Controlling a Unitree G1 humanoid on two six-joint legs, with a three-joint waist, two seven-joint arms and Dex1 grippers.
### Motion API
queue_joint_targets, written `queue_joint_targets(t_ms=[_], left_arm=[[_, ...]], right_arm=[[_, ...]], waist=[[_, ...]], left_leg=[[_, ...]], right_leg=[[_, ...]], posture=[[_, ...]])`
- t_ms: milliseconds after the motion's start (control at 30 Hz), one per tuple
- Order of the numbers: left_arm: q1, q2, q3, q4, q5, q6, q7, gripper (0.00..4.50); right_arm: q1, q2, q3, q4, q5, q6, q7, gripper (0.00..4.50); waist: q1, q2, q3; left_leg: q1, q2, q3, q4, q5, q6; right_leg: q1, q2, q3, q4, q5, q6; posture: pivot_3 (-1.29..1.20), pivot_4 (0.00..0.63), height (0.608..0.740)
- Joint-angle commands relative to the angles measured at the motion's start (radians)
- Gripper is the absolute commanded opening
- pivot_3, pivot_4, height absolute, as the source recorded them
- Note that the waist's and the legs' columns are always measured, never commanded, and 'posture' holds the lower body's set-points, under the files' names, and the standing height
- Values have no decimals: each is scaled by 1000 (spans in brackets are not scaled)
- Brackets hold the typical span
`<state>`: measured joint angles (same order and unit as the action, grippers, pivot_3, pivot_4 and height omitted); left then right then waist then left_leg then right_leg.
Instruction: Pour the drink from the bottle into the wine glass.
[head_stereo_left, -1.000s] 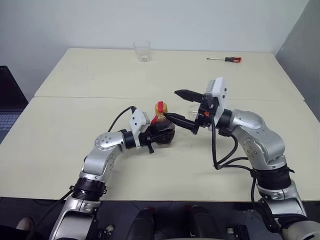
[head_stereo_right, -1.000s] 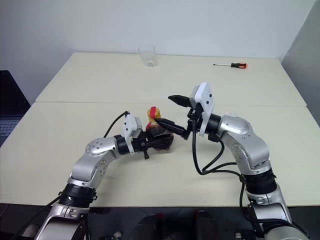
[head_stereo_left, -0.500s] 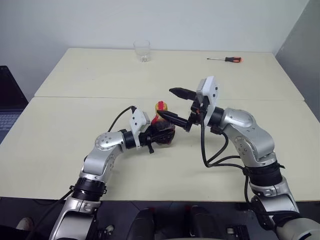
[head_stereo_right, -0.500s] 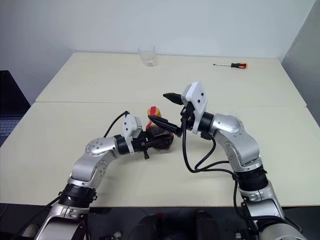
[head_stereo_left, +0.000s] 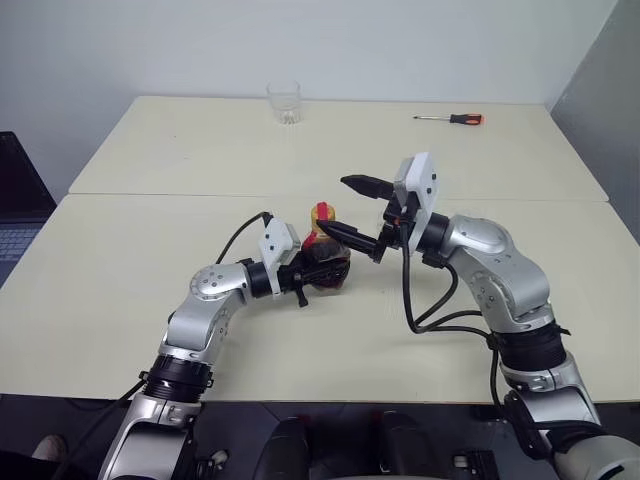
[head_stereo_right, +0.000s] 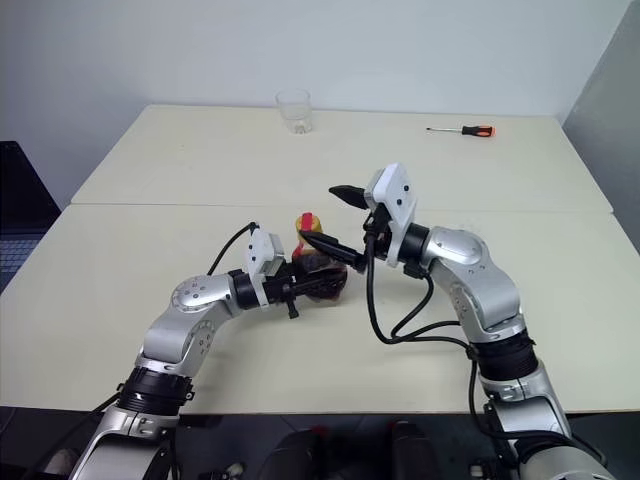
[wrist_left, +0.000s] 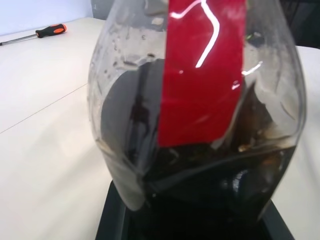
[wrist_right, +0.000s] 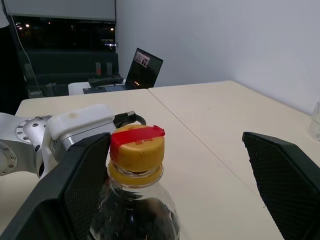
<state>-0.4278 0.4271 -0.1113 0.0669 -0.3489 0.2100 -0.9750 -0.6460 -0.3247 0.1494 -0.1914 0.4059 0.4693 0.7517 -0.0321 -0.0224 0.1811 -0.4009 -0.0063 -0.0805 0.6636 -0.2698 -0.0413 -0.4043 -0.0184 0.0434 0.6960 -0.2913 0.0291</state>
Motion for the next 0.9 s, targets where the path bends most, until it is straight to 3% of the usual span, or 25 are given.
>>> queue_joint_targets(t_ms=[33,900], left_arm=[[-25,2,19,-47,-14,-24,-14,976],[-24,2,19,-42,-14,-27,-18,976]], right_arm=[[2,-15,-24,-29,0,-17,2,4486],[16,-68,-47,-29,9,-15,11,4486]], waist=[[0,0,0],[0,0,0]], left_leg=[[0,0,0,0,0,0],[0,0,0,0,0,0]], right_leg=[[0,0,0,0,0,0],[0,0,0,0,0,0]], posture=[[0,150,740],[0,150,740]])
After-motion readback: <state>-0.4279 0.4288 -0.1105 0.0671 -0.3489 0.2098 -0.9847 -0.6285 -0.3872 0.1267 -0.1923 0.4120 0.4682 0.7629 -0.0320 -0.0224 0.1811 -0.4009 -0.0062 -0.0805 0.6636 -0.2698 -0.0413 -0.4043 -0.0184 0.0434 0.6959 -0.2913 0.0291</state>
